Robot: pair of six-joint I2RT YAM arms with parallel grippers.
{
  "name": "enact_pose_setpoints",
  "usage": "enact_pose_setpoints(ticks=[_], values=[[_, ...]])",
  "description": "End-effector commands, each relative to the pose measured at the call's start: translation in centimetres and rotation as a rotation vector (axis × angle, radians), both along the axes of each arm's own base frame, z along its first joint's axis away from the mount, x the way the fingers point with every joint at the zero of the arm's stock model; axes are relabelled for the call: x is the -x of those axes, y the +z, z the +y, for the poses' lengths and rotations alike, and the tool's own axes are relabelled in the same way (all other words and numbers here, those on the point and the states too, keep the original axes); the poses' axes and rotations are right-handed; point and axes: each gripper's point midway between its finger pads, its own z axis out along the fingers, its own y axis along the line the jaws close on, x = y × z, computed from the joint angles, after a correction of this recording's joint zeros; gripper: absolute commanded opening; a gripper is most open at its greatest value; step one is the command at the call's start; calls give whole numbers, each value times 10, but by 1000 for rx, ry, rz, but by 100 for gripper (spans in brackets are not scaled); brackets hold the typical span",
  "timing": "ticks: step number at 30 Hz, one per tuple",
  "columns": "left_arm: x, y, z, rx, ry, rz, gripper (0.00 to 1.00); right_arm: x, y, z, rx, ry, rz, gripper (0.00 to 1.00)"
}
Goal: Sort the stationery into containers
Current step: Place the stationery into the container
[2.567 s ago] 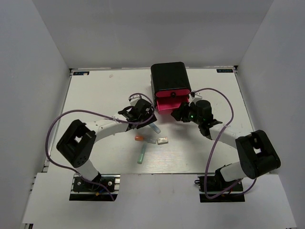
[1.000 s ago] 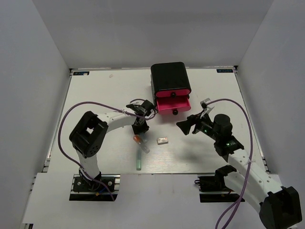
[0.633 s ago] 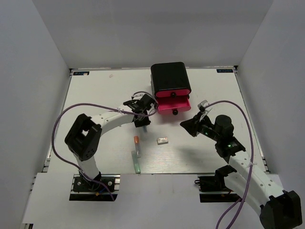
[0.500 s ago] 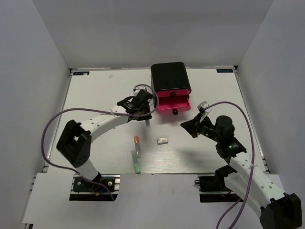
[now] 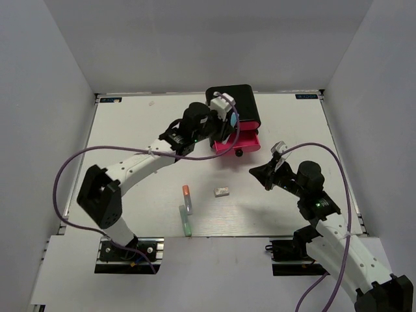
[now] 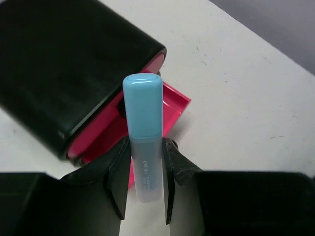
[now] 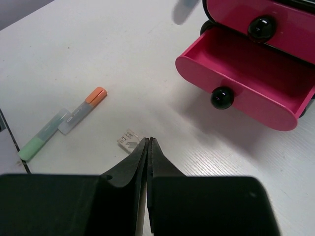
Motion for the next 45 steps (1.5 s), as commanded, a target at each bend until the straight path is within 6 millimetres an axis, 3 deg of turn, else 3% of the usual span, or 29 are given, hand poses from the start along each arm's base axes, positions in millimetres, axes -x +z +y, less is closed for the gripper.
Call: enact_pose_setpoints(ticks=[1, 2, 3, 4, 5, 12, 21, 24, 28, 32, 41, 45], values=[[-16, 17, -24, -47, -115, -169, 12, -3, 5, -6, 16, -29, -46, 3], [-23, 8, -25, -83, -111, -181, 14, -3, 6, -8, 16, -38, -53, 3], [-28, 17, -24, -73, -90, -202, 14, -3, 7, -9, 16, -49, -55, 3], [-32, 6, -25, -90, -82, -187, 14, -4, 6, -11, 18, -55, -53, 3], [-36, 7, -26, -89, -73, -209, 14, -2, 4, -10, 14, -53, -45, 3], [-49, -9, -28, -137, -57, -232, 18, 4, -2, -13, 9, -54, -43, 5], [-50, -33, -29, -165, -61, -186, 43, 5, -5, -10, 16, -28, -50, 22], [-49, -28, -29, -159, -60, -193, 48, 5, -5, -9, 16, -26, -52, 23], [-44, -30, -29, -168, -62, -186, 50, 5, -6, -9, 15, -22, -50, 26], [-41, -21, -27, -147, -56, -197, 51, 6, -5, -8, 13, -16, -53, 29], [-37, 30, -19, -68, -21, -266, 51, 6, -6, 0, 53, 59, -96, 34], [-34, 23, -20, -73, -30, -244, 48, 5, -5, 2, 49, 72, -98, 35]])
